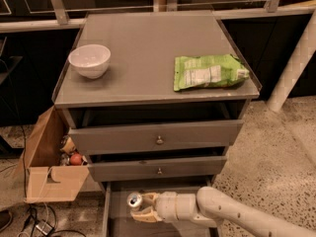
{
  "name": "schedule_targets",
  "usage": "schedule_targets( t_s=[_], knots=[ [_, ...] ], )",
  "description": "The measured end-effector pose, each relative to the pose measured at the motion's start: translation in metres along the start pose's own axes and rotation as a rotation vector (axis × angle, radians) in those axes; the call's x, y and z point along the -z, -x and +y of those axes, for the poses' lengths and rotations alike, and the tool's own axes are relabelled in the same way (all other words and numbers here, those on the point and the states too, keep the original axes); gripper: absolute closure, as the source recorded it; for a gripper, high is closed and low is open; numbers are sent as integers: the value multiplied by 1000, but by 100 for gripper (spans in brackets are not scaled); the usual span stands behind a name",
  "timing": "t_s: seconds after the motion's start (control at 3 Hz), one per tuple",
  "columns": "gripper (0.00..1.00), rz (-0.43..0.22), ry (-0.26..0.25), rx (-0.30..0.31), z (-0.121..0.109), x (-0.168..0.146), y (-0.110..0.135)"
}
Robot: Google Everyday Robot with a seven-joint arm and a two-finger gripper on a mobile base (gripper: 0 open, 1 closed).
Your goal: Pick redbull can from bottom drawer and place on counter
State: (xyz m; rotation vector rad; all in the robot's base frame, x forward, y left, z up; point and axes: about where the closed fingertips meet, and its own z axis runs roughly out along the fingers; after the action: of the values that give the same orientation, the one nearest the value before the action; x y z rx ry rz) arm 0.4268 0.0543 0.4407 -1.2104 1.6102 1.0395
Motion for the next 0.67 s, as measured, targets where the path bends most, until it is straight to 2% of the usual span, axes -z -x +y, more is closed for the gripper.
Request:
schedule_targets(
  t_s=[0.33,0.67],
  knots=[
    [100,1,-25,-2,-1,4,-1],
    [100,-4,-61,15,-26,28,33]
  ],
)
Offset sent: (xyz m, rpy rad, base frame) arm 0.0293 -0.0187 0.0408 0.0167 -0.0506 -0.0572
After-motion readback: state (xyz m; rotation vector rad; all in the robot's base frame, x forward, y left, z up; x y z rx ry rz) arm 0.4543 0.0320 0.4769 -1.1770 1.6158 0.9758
